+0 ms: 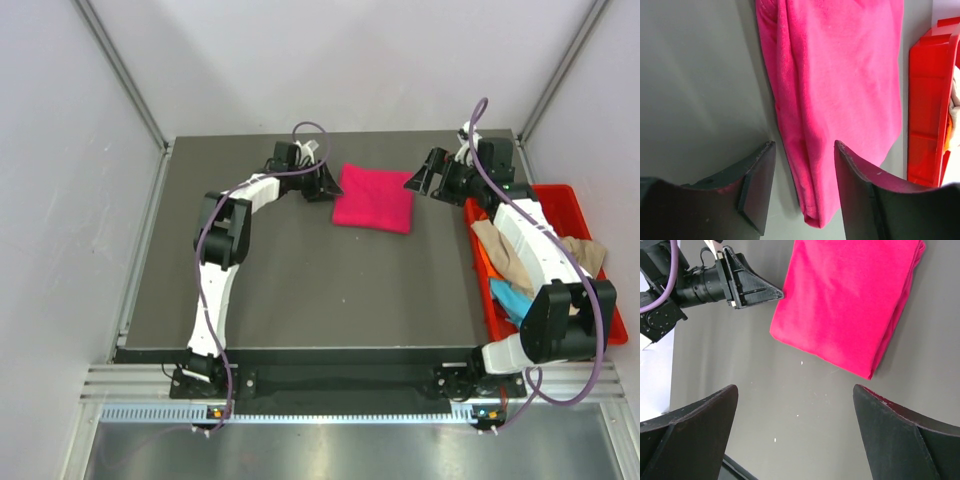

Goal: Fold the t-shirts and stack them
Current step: Fold the tshirt

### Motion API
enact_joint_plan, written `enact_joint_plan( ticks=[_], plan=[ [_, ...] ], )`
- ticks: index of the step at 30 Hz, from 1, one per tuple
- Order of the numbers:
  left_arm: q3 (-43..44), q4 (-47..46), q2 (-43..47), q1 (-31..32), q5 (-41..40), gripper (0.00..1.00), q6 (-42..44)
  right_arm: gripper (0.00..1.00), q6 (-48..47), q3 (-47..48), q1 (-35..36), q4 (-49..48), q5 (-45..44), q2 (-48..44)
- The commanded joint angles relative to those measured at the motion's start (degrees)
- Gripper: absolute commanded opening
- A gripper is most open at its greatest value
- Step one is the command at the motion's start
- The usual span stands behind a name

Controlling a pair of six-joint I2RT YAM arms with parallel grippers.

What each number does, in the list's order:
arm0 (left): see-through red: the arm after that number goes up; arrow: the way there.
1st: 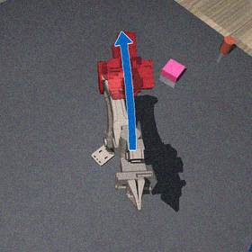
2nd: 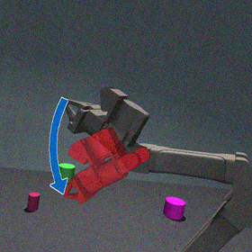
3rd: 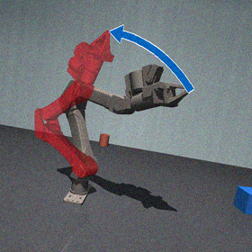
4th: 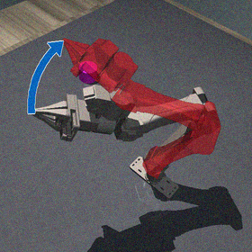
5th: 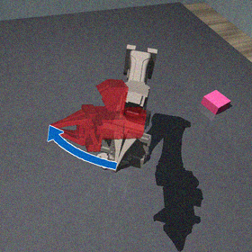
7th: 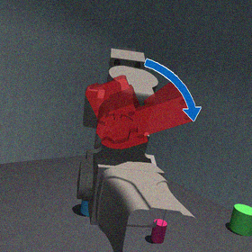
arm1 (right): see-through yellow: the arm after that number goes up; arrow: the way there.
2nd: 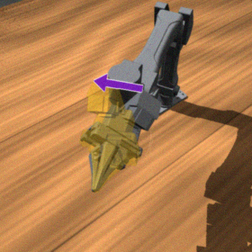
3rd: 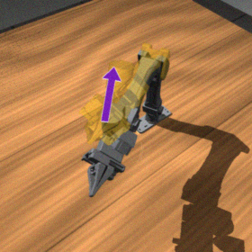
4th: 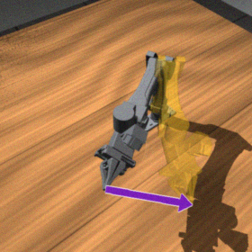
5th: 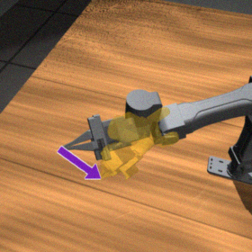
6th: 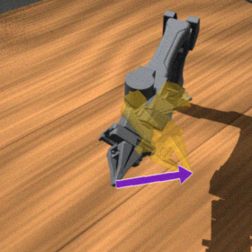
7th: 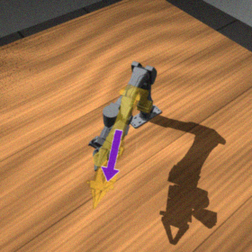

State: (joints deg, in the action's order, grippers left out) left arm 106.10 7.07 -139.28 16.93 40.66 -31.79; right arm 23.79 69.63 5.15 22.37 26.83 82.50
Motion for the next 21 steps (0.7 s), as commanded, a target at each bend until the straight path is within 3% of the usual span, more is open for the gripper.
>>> enact_joint_plan(
  ticks=[1, 12, 15, 19, 21],
  plan=[
    [1.91, -1.18, -2.13, 0.39, -2.08, 0.55, -0.29, 0.98, -0.50, 0.25, 0.48, -1.81, 0.50, -0.85],
    [6.39, -1.36, -6.17, 2.41, -1.91, 0.48, -1.70, 0.98, -0.50, -0.54, 0.48, -2.77, 1.03, -0.50],
    [7.10, -1.36, -6.88, 2.85, -1.91, 0.38, -2.31, 0.98, -0.50, -0.89, 0.48, -3.03, 1.21, -0.41],
    [7.45, -1.27, -7.32, 2.94, -2.17, 0.00, -3.80, 0.98, -0.50, -1.07, 0.56, -3.30, 1.30, -0.41],
    [7.98, -0.57, -7.06, 2.94, -3.31, 0.00, -3.81, 0.98, -0.59, -1.33, 0.48, -3.47, 1.30, -0.41]
  ],
)
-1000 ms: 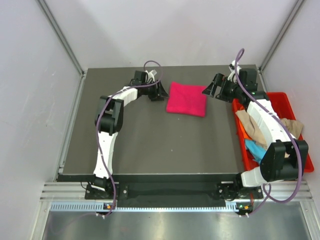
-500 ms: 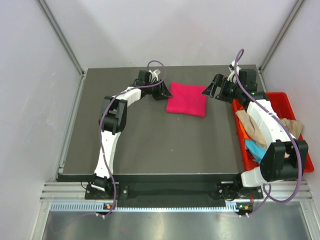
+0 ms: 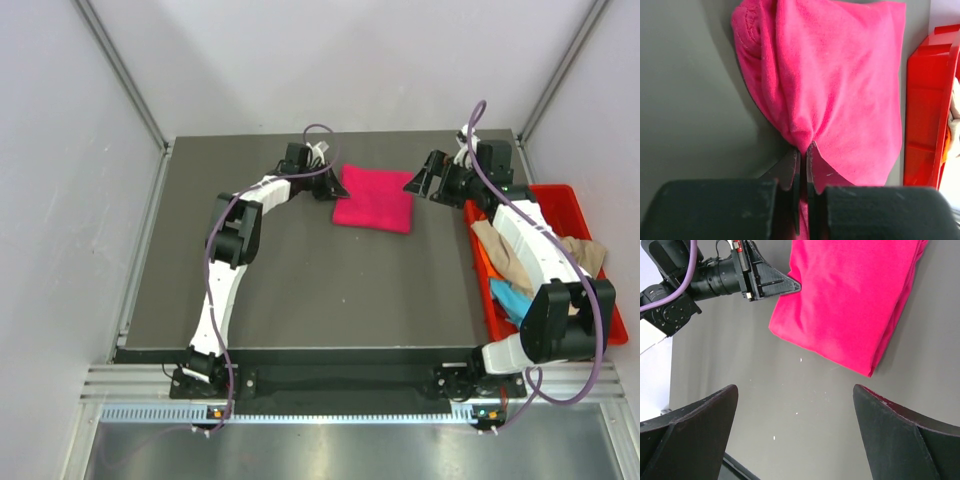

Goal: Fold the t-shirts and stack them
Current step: Fold the tshirt, then neatly place the folded tshirt to the corner

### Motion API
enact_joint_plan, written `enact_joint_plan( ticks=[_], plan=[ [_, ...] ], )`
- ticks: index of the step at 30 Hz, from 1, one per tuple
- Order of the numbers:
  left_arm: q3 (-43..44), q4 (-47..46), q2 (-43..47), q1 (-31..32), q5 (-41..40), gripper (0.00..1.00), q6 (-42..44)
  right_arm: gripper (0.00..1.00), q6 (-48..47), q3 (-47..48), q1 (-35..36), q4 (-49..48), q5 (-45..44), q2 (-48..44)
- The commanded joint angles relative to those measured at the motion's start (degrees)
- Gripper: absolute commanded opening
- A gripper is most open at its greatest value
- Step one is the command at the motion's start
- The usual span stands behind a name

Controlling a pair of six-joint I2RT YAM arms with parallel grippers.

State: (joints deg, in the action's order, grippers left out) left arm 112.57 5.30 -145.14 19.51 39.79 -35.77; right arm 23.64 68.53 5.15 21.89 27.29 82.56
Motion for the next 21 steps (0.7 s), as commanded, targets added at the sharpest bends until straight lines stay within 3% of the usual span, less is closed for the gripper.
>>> enact_joint_plan(
  ticks=[1, 9, 21],
  plan=[
    [1.59, 1.55, -0.67, 0.36, -2.79, 0.00, 0.61, 0.98, -0.44, -0.24, 0.48, -3.17, 0.75, -0.56],
    [5.11, 10.51, 1.35, -1.84, -9.19, 0.00, 6.85, 0.98, -1.14, -2.09, 0.48, -3.17, 0.40, -0.83],
    [1.78, 18.78, 8.03, -10.01, -21.76, 0.00, 17.31, 0.98, -1.58, -4.02, 0.48, -4.40, 1.36, -2.41]
  ],
)
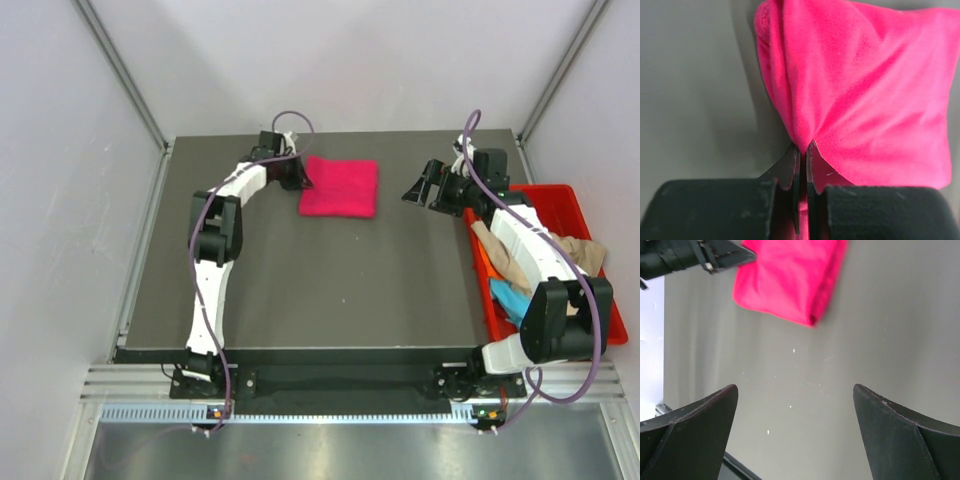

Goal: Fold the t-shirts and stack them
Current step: Neatly place the folded tshirt to the corner

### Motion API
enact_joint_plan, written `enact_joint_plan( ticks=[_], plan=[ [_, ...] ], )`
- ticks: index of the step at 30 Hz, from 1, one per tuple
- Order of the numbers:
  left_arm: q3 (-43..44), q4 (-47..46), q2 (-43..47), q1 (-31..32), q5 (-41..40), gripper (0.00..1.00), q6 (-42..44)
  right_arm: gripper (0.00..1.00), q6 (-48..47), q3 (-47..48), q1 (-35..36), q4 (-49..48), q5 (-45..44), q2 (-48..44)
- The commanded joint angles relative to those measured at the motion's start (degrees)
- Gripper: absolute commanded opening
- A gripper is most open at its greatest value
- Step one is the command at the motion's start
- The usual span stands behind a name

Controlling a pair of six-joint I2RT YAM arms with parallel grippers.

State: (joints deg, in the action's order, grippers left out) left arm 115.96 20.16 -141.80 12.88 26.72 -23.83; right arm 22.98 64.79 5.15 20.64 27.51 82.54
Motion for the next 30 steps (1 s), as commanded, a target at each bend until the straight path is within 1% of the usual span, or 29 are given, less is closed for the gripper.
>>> enact_joint_plan(
  ticks=[1, 5, 9, 10, 12, 13, 15, 18, 19, 21, 26, 30],
  plan=[
    [-2.05, 4.01, 5.56, -4.78, -10.27, 0.00, 6.42, 0.98, -1.10, -0.28, 0.39, -3.41, 1.58, -2.39],
    [-3.28, 4.27, 7.41, -8.66, -14.06, 0.00, 10.29, 0.98, -2.50, -0.11, 0.39, -3.07, 2.20, -2.30],
    [-4.16, 3.92, 8.73, -12.44, -19.67, 0.00, 15.12, 0.98, -2.77, -0.98, 0.30, -3.33, 3.34, -2.39],
    [-4.25, 3.57, 8.90, -14.10, -20.65, 0.00, 17.74, 0.98, -2.59, -1.42, 0.30, -4.46, 3.86, -2.47],
    [-4.17, 3.57, 8.73, -15.34, -22.40, 0.00, 20.92, 0.98, -1.98, -2.48, 0.30, -5.43, 4.83, -2.39],
    [-4.34, 3.39, 8.90, -16.39, -23.81, 0.00, 23.89, 0.98, -1.80, -2.65, 0.30, -6.22, 5.01, -2.30],
    [-5.04, 1.73, 9.08, -17.71, -25.39, 0.00, 26.03, 0.98, -1.45, -3.18, 0.30, -6.93, 5.54, -1.77],
    [-2.94, 1.19, 8.12, -19.74, -29.35, 0.00, 28.92, 0.98, -1.27, -3.10, 0.30, -7.72, 6.42, -0.98],
    [-1.46, 1.19, 7.07, -20.09, -32.92, 0.00, 31.02, 0.98, -1.27, -2.92, 0.30, -7.72, 6.51, -0.81],
    [-0.30, 0.41, 6.10, -20.62, -35.67, 0.00, 32.18, 0.98, -1.45, -2.83, 0.30, -7.72, 6.86, -0.72],
    [1.89, -2.23, 3.64, -23.78, -39.63, 0.00, 35.25, 0.98, 0.56, -4.32, 0.30, -10.00, 8.26, -0.72],
    [2.42, -5.91, 2.40, -25.71, -39.99, 0.00, 36.23, 0.98, 1.01, -4.68, 0.30, -11.41, 8.79, -0.98]
  ],
)
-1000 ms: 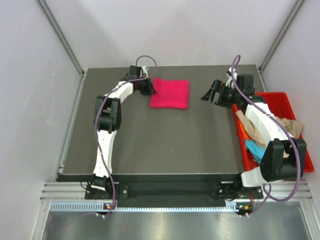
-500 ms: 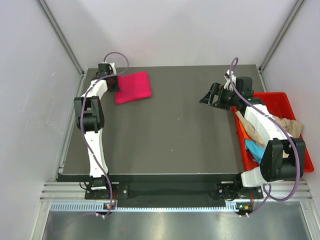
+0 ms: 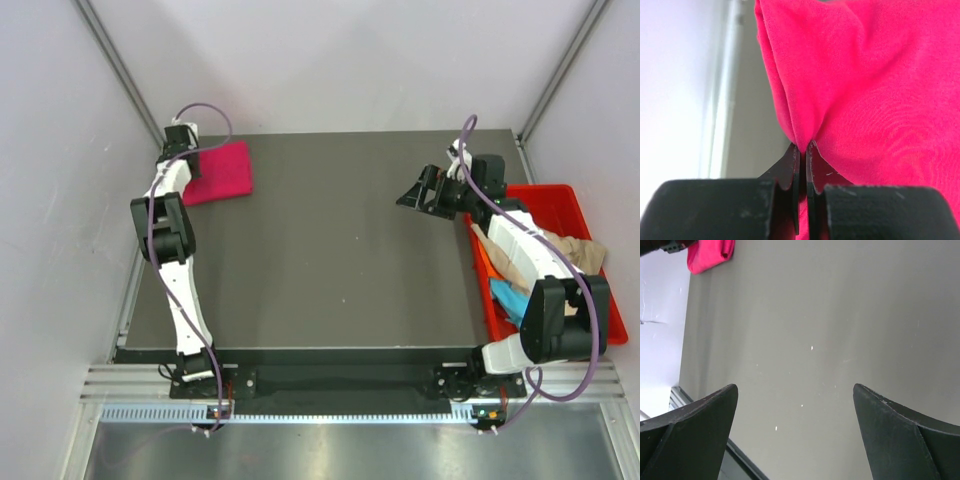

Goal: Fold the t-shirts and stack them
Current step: Neatly place the folded tshirt to the corner

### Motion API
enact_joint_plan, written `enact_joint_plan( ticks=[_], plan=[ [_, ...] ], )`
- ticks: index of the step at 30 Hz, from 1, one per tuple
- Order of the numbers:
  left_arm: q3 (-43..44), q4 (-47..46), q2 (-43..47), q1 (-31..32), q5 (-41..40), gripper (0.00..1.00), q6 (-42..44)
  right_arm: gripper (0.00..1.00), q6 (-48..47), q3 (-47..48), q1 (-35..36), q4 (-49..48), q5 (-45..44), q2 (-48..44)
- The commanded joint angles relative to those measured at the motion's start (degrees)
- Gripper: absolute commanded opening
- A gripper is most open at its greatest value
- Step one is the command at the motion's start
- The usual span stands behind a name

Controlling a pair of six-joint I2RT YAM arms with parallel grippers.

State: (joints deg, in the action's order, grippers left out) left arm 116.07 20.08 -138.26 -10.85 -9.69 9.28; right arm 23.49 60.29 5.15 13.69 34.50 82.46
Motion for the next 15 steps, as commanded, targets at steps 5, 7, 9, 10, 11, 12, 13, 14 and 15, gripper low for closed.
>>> enact_joint_plan(
  ticks=[5, 7, 9, 10, 11, 12, 13, 14, 15],
  plan=[
    [4.50, -9.53, -2.89, -3.21, -2.61, 0.00, 3.81, 0.98, 1.74, -0.79, 0.39, -5.34, 2.24, -0.89],
    [5.65, -9.88, -3.95, -3.30, -4.35, 0.00, 4.87, 0.98, 2.27, -1.23, 0.30, -6.40, 2.41, -0.81],
    [6.01, -11.46, -4.30, -4.00, -4.46, 0.00, 4.00, 0.98, 2.18, -1.32, 0.39, -6.22, 1.80, -0.72],
    [6.70, -11.81, -4.48, -4.18, -3.24, 0.00, 3.65, 0.98, 2.18, -1.23, 0.30, -6.40, 1.62, -0.63],
    [6.89, -12.77, -4.48, -4.26, -2.70, 0.00, 3.47, 0.98, 2.35, -1.23, 0.39, -6.57, 1.53, -0.46],
    [6.97, -13.39, -4.65, -4.35, -2.18, 0.00, 3.47, 0.98, 2.70, -1.23, 0.39, -6.92, 1.62, -0.37],
    [7.06, -14.00, -4.74, -4.27, -1.82, 0.00, 3.12, 0.98, 3.14, -1.23, 0.48, -7.19, 1.71, -0.19],
    [7.41, -14.36, -4.83, -4.27, -1.39, 0.00, 2.77, 0.98, 3.23, -1.23, 0.48, -7.28, 1.62, -0.02],
    [7.76, -14.28, -5.26, -4.18, -1.73, 0.00, 2.41, 0.98, 3.23, -1.23, 0.56, -7.45, 1.71, 0.07]
  ],
)
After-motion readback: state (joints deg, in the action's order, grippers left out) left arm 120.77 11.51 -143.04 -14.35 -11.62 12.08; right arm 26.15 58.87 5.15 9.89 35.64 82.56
